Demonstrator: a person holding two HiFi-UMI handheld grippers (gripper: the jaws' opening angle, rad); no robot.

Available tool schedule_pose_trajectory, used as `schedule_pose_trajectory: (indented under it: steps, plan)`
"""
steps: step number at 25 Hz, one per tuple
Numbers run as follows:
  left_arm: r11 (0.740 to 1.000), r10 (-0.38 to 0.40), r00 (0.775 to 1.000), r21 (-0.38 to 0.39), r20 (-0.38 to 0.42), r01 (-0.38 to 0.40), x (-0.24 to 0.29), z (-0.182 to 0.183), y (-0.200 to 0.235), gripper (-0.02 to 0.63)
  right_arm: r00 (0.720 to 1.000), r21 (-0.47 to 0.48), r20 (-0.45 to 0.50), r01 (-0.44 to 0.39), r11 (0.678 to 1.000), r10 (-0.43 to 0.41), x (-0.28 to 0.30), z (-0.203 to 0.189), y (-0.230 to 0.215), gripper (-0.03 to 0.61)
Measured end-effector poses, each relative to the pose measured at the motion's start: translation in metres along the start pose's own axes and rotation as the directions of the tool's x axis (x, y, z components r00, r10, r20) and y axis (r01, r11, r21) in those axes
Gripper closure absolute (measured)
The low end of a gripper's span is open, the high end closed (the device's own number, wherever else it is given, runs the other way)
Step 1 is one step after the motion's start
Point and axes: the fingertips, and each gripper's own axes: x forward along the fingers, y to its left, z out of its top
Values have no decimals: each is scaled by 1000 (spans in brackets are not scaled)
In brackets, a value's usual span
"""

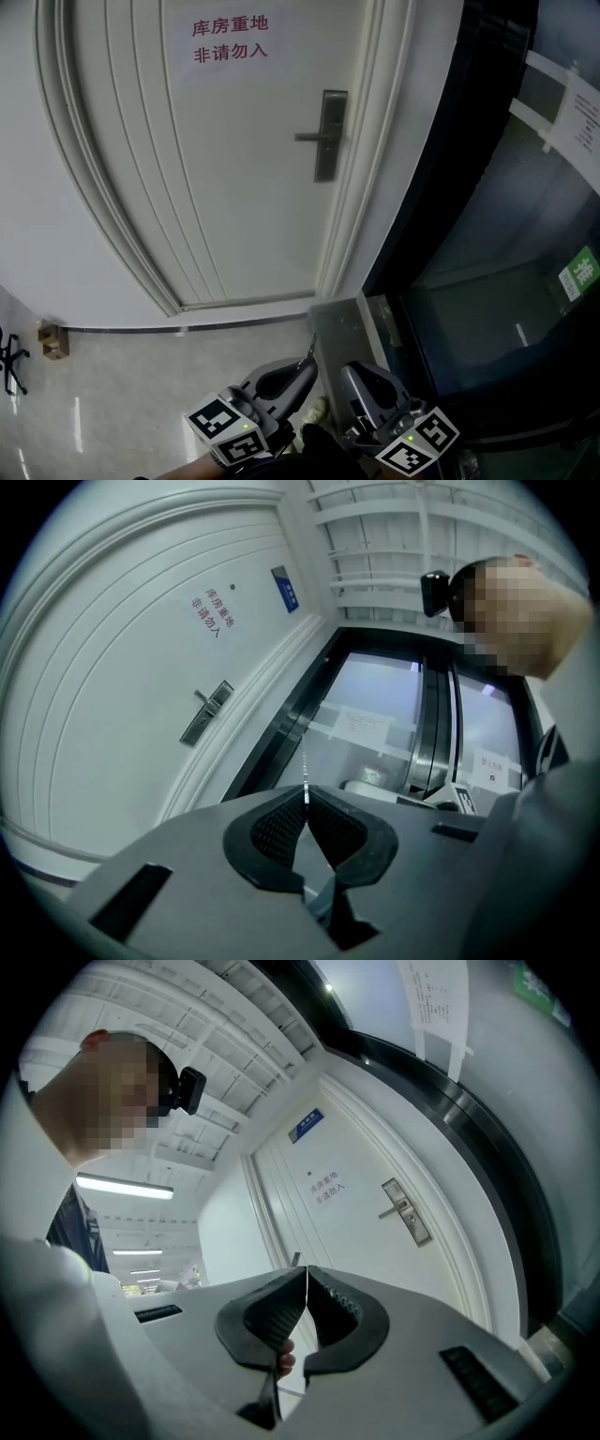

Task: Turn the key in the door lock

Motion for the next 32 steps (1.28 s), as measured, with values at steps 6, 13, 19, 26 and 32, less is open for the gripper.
schedule_pose_trajectory:
  steps: [6, 13, 19, 26, 32]
  plan:
    - [1000, 15, 1000, 1, 8, -15, 44, 12, 37, 606, 999, 5, 2, -34, 999, 34, 36, 12, -45, 561]
    - [1000, 29, 999, -4, 36, -29, 118, 37, 79, 606, 998, 5, -16, -67, 998, 67, 83, 44, -111, 561]
    - [998, 63, 998, -23, 31, -62, 180, 52, 117, 606, 996, 11, -18, -83, 996, 84, 113, 74, -169, 561]
    - [987, 80, 996, -140, 50, -72, 234, 71, 165, 606, 995, 39, -27, -98, 994, 100, 146, 86, -214, 561]
    - [978, 73, 995, -201, 61, -59, 278, 88, 216, 606, 997, 34, -27, -73, 997, 74, 180, 89, -254, 561]
